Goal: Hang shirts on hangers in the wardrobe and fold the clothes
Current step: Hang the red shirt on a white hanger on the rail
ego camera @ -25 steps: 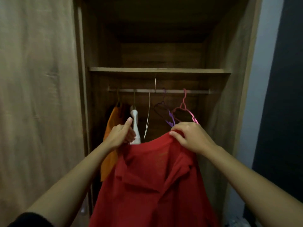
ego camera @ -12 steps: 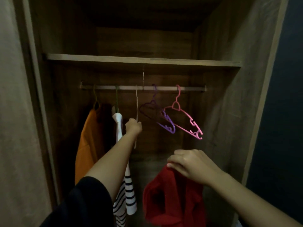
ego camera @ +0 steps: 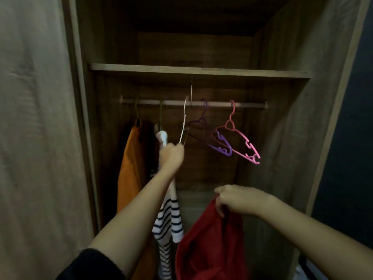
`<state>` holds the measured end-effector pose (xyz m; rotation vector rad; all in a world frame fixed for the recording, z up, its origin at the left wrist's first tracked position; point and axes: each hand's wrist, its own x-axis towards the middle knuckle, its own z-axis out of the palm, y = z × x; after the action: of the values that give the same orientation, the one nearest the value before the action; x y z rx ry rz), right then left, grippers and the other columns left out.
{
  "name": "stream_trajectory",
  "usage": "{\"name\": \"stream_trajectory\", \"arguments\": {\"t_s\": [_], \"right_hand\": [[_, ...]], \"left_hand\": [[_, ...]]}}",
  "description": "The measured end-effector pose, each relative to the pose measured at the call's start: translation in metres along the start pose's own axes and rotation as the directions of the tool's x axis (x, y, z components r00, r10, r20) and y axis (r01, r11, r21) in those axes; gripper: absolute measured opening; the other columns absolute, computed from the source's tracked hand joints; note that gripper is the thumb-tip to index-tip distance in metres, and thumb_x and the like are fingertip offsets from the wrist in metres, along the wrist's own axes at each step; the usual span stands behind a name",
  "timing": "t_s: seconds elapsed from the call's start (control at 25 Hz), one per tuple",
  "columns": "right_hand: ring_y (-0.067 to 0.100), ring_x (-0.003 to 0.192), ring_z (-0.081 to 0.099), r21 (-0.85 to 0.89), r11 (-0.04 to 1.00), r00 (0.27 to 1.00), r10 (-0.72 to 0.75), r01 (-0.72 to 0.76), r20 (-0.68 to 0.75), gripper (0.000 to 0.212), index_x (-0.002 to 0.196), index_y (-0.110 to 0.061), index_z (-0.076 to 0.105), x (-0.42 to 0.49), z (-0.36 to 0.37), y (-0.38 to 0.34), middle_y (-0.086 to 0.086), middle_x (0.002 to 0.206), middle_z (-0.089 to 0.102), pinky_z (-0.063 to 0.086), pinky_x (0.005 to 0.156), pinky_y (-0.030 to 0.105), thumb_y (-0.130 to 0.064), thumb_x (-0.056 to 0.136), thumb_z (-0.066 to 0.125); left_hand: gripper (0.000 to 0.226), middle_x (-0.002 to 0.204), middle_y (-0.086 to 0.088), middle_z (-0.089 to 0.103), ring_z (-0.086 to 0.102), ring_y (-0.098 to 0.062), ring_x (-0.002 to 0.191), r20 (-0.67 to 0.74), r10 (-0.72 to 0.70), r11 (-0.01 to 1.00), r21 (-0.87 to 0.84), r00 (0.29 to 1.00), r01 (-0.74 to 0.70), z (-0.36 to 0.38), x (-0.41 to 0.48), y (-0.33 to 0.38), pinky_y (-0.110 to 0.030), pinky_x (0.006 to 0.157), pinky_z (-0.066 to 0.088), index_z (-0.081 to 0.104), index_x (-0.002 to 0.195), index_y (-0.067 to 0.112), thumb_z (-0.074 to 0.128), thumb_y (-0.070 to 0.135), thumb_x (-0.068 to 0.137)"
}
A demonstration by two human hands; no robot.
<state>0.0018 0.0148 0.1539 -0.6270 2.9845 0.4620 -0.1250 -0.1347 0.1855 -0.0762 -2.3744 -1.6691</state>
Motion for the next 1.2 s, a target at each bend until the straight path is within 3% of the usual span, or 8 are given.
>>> {"name": "stream_trajectory", "arguments": {"t_s": [0.16, 0.4, 0.56, 0.76, 0.88, 1.04, 1.12, 1.2], "right_hand": [[0.03, 0.108, 0.057, -0.144, 0.99, 0.999, 0.0, -0.005, -0.039, 0.035, 0.112, -0.01, 0.064, 0.0, 0.0, -0.004, 0.009, 0.123, 0.051, 0.048, 0.09, 0.037, -0.002, 0.084, 0.044], [0.023, 0.118, 0.05, 0.146, 0.984, 0.982, 0.123, -0.102, -0.142, 0.061, 0.129, -0.009, 0.049, -0.01, -0.004, 0.006, 0.002, 0.136, 0.038, 0.044, 0.099, 0.033, -0.005, 0.068, 0.056], [0.018, 0.124, 0.045, 0.355, 0.922, 0.958, 0.228, -0.156, -0.171, 0.073, 0.136, -0.005, 0.04, -0.015, -0.008, 0.013, 0.001, 0.143, 0.029, 0.044, 0.099, 0.028, -0.004, 0.065, 0.058], [0.026, 0.132, 0.036, 0.393, 0.897, 0.949, 0.279, -0.202, -0.147, 0.074, 0.14, -0.013, 0.034, -0.006, -0.012, -0.003, -0.003, 0.152, 0.018, 0.038, 0.106, 0.038, -0.005, 0.069, 0.055], [0.03, 0.133, 0.031, 0.419, 0.894, 0.957, 0.244, -0.16, -0.155, 0.071, 0.14, -0.014, 0.034, 0.002, -0.021, -0.029, -0.005, 0.153, 0.014, 0.032, 0.109, 0.04, 0.002, 0.073, 0.05], [0.027, 0.136, 0.028, 0.482, 0.873, 0.972, 0.047, 0.072, -0.23, 0.068, 0.138, -0.007, 0.034, 0.008, -0.044, -0.082, 0.003, 0.149, 0.016, 0.028, 0.111, 0.032, 0.009, 0.072, 0.043], [0.018, 0.135, 0.028, 0.535, 0.825, 0.958, -0.028, 0.183, -0.284, 0.063, 0.135, -0.003, 0.037, 0.001, -0.06, -0.1, 0.004, 0.146, 0.021, 0.031, 0.102, 0.018, 0.012, 0.074, 0.042], [0.017, 0.126, 0.042, 0.379, 0.899, 0.915, -0.053, 0.218, -0.401, 0.049, 0.13, -0.011, 0.046, -0.008, -0.066, -0.103, -0.001, 0.139, 0.038, 0.04, 0.093, 0.026, -0.005, 0.081, 0.05]], "left_hand": [[0.038, 0.072, -0.011, 0.066, 0.065, -0.033, 0.078, -0.011, 0.129, 0.991, 0.038, 0.992, -0.128, -0.036, -0.053, -0.034, -0.043, 0.078, 0.054, 0.054, 0.063, 0.013, 0.05, 0.042, 0.086], [0.028, 0.115, -0.006, 0.068, 0.059, -0.026, 0.111, -0.045, 0.276, 0.936, 0.242, 0.96, -0.257, -0.092, -0.092, -0.042, -0.03, 0.089, 0.044, 0.067, 0.116, 0.022, 0.05, 0.029, 0.095], [0.02, 0.104, 0.008, 0.072, 0.062, -0.013, 0.108, -0.076, 0.397, 0.902, 0.217, 0.915, -0.373, -0.165, -0.125, -0.063, -0.023, 0.089, 0.045, 0.072, 0.102, 0.035, 0.058, 0.025, 0.091], [0.049, 0.079, 0.04, 0.065, 0.058, 0.021, 0.085, 0.048, 0.477, 0.873, 0.087, 0.878, -0.479, -0.239, -0.167, -0.086, -0.002, 0.076, 0.043, 0.066, 0.076, 0.062, 0.064, 0.015, 0.088], [0.032, 0.078, 0.044, 0.061, 0.054, 0.026, 0.086, 0.092, 0.497, 0.83, 0.24, 0.863, -0.504, -0.228, -0.171, -0.094, -0.011, 0.081, 0.046, 0.065, 0.082, 0.056, 0.066, 0.025, 0.087], [0.022, 0.102, 0.015, 0.069, 0.056, 0.013, 0.098, 0.135, 0.538, 0.811, 0.186, 0.832, -0.555, -0.172, -0.171, -0.104, -0.006, 0.082, 0.041, 0.071, 0.107, 0.025, 0.061, 0.031, 0.088], [0.019, 0.099, 0.024, 0.068, 0.056, 0.016, 0.097, 0.132, 0.562, 0.81, 0.114, 0.816, -0.576, -0.148, -0.175, -0.106, -0.001, 0.08, 0.038, 0.071, 0.106, 0.025, 0.062, 0.022, 0.09], [0.017, 0.088, 0.038, 0.065, 0.058, 0.018, 0.091, 0.026, 0.605, 0.796, 0.01, 0.795, -0.606, -0.14, -0.177, -0.106, -0.003, 0.079, 0.041, 0.068, 0.1, 0.03, 0.059, 0.021, 0.09]]}}
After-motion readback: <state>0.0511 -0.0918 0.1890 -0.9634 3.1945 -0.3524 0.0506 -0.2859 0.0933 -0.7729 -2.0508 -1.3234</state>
